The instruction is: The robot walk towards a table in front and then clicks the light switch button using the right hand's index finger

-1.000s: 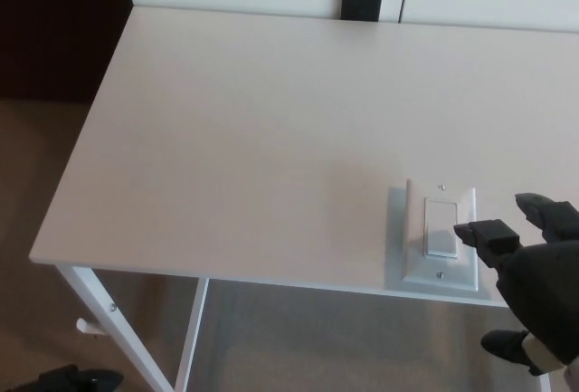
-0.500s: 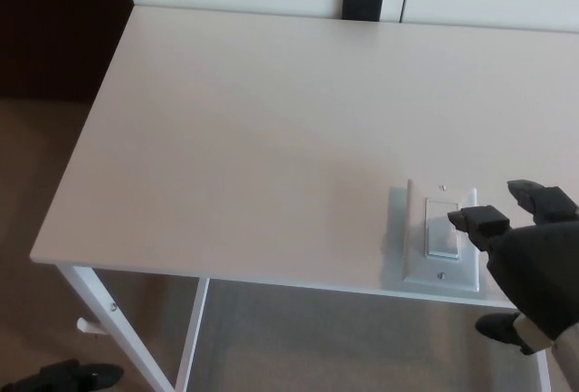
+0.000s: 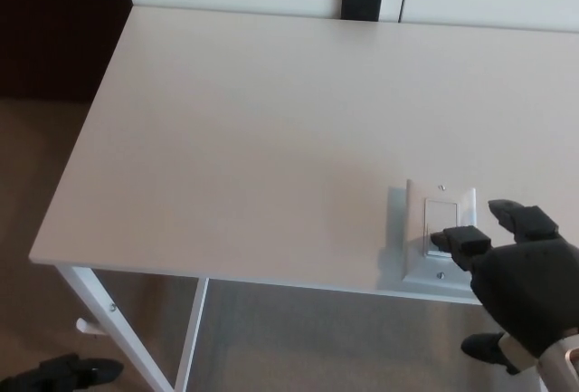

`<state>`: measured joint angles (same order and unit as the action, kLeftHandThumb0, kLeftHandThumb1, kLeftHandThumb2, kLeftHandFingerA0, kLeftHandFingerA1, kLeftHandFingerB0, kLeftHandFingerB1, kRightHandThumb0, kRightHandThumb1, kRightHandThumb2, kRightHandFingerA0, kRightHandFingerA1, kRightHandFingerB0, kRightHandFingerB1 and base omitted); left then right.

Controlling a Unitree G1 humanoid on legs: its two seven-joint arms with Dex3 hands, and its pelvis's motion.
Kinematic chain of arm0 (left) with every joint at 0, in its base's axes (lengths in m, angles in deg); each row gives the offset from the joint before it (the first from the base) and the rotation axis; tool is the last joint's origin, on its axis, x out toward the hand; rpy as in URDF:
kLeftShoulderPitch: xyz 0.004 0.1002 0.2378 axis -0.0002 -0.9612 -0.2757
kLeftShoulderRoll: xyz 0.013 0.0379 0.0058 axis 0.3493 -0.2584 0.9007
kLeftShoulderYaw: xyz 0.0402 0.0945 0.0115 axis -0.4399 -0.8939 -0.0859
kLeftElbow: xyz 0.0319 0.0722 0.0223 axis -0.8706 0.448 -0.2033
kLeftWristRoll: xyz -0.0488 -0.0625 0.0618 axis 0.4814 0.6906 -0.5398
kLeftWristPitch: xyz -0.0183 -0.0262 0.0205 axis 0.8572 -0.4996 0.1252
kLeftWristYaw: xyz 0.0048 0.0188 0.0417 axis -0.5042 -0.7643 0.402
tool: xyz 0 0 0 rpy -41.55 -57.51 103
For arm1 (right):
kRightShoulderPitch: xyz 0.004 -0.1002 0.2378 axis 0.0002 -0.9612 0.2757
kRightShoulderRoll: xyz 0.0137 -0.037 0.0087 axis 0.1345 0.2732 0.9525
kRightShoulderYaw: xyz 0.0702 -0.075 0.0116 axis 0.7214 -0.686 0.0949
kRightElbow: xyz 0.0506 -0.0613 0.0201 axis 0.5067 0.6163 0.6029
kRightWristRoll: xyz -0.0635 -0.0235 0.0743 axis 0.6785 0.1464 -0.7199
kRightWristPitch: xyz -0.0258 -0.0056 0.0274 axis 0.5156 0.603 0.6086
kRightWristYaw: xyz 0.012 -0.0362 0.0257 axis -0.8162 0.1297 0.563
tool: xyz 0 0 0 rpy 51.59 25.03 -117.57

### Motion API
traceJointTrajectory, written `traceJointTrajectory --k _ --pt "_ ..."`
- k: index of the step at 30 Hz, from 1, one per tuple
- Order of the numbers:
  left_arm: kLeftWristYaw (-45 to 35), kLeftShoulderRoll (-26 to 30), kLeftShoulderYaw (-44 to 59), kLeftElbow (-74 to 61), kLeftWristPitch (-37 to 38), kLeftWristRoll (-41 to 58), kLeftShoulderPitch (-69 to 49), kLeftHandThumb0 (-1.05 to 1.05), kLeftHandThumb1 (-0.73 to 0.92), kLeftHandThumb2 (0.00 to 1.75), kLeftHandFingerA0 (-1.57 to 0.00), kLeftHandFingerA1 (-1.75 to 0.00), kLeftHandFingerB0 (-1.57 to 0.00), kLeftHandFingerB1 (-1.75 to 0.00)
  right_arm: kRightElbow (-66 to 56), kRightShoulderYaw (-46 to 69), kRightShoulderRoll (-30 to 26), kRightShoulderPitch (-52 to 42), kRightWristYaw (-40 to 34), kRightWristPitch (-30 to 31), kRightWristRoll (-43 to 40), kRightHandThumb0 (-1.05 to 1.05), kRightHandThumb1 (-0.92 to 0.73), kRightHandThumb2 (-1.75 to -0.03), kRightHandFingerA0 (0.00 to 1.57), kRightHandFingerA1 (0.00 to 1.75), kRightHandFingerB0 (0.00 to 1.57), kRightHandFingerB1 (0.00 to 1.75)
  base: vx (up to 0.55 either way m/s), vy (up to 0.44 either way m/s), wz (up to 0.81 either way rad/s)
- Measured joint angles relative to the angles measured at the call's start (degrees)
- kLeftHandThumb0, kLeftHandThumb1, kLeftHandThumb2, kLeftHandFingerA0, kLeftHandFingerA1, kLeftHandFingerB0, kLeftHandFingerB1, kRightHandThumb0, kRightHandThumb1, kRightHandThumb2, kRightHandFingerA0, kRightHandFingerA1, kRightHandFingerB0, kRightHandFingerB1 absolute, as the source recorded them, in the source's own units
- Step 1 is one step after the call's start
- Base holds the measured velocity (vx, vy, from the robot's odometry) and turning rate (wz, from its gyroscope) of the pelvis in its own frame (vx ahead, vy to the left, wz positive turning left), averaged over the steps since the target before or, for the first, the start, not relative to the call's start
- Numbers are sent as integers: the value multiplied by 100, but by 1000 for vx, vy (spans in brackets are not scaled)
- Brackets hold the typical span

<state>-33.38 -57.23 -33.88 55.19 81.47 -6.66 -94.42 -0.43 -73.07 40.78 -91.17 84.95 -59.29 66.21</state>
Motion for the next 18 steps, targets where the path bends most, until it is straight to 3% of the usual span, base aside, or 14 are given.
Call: traceJointTrajectory --k 4,5,7,8,9,10,11,12,16,17,18 --pt "-2 12 0 -4 0 -2 -2 -24 59 57 -52 -44 -50 -41 -1 -73 0 -46 -15 0 0 -53 -36 -72 1 26 25 43 0 0 0" --pt "-4 13 0 -9 -1 -2 -2 -24 59 57 -53 -44 -51 -41 -1 -84 0 -64 -31 0 0 -51 -44 -54 3 31 33 32 0 0 0" --pt "-5 15 0 -10 -1 -2 1 -25 59 57 -53 -44 -51 -41 -1 -93 0 -86 -54 0 0 -51 -44 -54 4 31 32 31 0 0 0" --pt "-5 19 0 -10 -1 -4 5 -25 59 57 -53 -44 -51 -41 -1 -100 0 -97 -66 1 1 -51 -35 -72 0 28 23 43 0 0 0" --pt "-5 23 0 -11 -1 -5 14 -25 59 57 -53 -44 -51 -41 -1 -107 -1 -100 -69 2 3 -51 -35 -72 0 28 23 43 0 0 0" --pt "-5 26 0 -12 -1 -7 20 -25 59 57 -53 -44 -51 -41 -1 -111 -1 -102 -69 4 3 -50 -44 -54 3 31 32 31 0 0 0" --pt "-5 30 0 -15 -1 -10 22 -25 58 57 -54 -45 -52 -41 -1 -117 -1 -104 -70 4 5 -54 -36 -70 3 30 25 42 0 0 0" --pt "-5 35 -1 -19 0 -13 22 -25 58 57 -54 -44 -52 -41 3 -121 -1 -105 -73 5 6 -51 -42 -54 5 30 31 32 0 0 0" --pt "-3 62 -5 -40 -1 -40 23 -24 58 57 -54 -44 -52 -41 48 -144 -14 -108 -134 4 13 -52 -45 -54 3 34 30 31 0 0 0" --pt "-2 65 -7 -51 -1 -50 23 -24 58 57 -54 -44 -52 -41 54 -155 -21 -109 -149 4 19 -55 -37 -71 3 29 24 42 0 0 0" --pt "-1 68 -9 -58 -2 -56 24 -24 58 57 -54 -44 -52 -41 55 -162 -29 -110 -152 4 24 -55 -37 -71 3 29 24 42 0 0 0"
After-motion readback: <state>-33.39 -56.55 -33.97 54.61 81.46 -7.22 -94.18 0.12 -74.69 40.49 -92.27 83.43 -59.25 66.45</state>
